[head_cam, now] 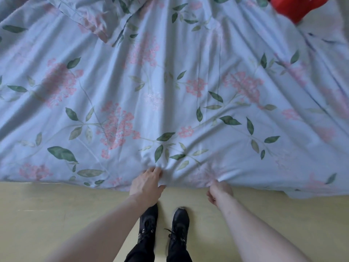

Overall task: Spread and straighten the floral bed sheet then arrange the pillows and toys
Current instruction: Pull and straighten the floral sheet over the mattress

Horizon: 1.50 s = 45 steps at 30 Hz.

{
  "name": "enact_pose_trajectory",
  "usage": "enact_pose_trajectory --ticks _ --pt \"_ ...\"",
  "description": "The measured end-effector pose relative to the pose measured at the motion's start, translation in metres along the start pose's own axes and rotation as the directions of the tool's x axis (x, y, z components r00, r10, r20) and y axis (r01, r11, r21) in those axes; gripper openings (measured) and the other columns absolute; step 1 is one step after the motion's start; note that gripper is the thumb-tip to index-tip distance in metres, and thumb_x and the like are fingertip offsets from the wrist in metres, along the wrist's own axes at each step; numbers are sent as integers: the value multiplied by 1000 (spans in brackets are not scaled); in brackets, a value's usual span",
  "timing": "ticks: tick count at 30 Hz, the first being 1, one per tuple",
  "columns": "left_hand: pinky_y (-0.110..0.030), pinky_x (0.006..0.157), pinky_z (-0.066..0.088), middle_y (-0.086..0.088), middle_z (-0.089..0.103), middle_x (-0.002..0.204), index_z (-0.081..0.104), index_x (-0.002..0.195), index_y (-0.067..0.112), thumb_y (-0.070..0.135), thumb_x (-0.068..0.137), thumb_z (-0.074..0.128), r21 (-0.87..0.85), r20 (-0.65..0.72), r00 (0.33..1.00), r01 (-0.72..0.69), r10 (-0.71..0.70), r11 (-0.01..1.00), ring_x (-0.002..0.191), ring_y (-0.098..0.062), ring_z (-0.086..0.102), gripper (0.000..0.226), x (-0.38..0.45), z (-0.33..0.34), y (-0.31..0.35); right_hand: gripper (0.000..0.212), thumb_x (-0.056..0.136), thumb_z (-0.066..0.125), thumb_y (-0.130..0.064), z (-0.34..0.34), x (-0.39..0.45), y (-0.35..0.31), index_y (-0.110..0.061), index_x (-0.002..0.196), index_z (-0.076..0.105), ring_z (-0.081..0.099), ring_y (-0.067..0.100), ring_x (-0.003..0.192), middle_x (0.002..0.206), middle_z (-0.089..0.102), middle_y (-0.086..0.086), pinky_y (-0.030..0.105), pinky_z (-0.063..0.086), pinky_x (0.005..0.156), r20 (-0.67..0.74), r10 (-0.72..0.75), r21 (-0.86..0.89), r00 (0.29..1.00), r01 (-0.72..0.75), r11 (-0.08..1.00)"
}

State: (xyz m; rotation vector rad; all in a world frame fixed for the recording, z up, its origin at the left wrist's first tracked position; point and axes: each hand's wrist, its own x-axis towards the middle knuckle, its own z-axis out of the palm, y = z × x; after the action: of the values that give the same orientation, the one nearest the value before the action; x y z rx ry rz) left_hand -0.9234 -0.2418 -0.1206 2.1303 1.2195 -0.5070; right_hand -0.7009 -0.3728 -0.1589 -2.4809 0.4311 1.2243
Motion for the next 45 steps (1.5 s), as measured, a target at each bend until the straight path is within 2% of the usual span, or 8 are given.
enact_pose_trajectory --ticks 5,10,17,24,32,34,38,45 --pt "-34 66 43 12 60 102 54 87 29 26 94 57 18 22 1000 9 -9 1000 105 -20 58 9 5 2 1 33 93 56 -24 -31 -21 19 -9 63 52 55 25 59 63 60 8 32 43 54 -43 -266 -251 963 247 936" --pt "-32 67 41 11 62 109 56 92 26 23 95 49 60 74 996 42 -47 997 111 -19 54 8 -7 12 15 41 94 59 -26 -73 -33 52 -15 58 40 48 27 57 52 49 3 38 37 54 42 -416 -342 908 405 848" --pt "-32 67 44 11 60 109 50 89 29 33 89 54 106 60 990 119 -126 987 102 -18 54 6 -9 33 86 30 95 51 -35 -125 5 50 -18 77 67 70 29 78 79 73 3 38 57 70 318 -315 -422 894 431 798" --pt "-27 65 42 18 56 104 53 110 34 42 90 57 -37 -64 990 128 -130 991 89 -11 54 21 1 59 241 46 92 52 -60 -276 120 33 -16 100 62 71 33 90 97 73 10 44 59 85 148 -271 -354 951 307 883" --pt "-32 78 52 10 48 129 50 129 32 43 87 71 2 -47 988 149 -149 989 117 -18 53 48 42 126 375 62 90 52 -67 -368 222 4 -11 74 74 64 20 42 51 69 0 27 50 41 69 -149 -210 986 160 965" --pt "-34 74 51 8 53 120 55 115 29 40 89 71 15 -109 981 165 -162 986 112 -20 55 32 53 131 383 47 94 50 -57 -362 232 1 -22 78 78 65 16 46 58 72 -5 26 50 41 113 -203 -230 973 224 947" --pt "-32 66 37 10 62 105 54 89 29 28 97 61 93 -128 985 129 -117 987 107 -19 56 11 62 139 386 36 101 42 -29 -357 244 0 -18 98 76 72 30 87 90 78 8 39 59 77 185 -298 -288 937 341 895" --pt "-31 66 37 9 56 94 57 91 29 13 97 54 144 -46 997 66 -60 987 98 -18 55 18 33 143 395 34 94 54 -48 -407 207 38 -39 66 70 55 12 58 62 63 -6 29 36 46 171 -570 -316 804 593 741"
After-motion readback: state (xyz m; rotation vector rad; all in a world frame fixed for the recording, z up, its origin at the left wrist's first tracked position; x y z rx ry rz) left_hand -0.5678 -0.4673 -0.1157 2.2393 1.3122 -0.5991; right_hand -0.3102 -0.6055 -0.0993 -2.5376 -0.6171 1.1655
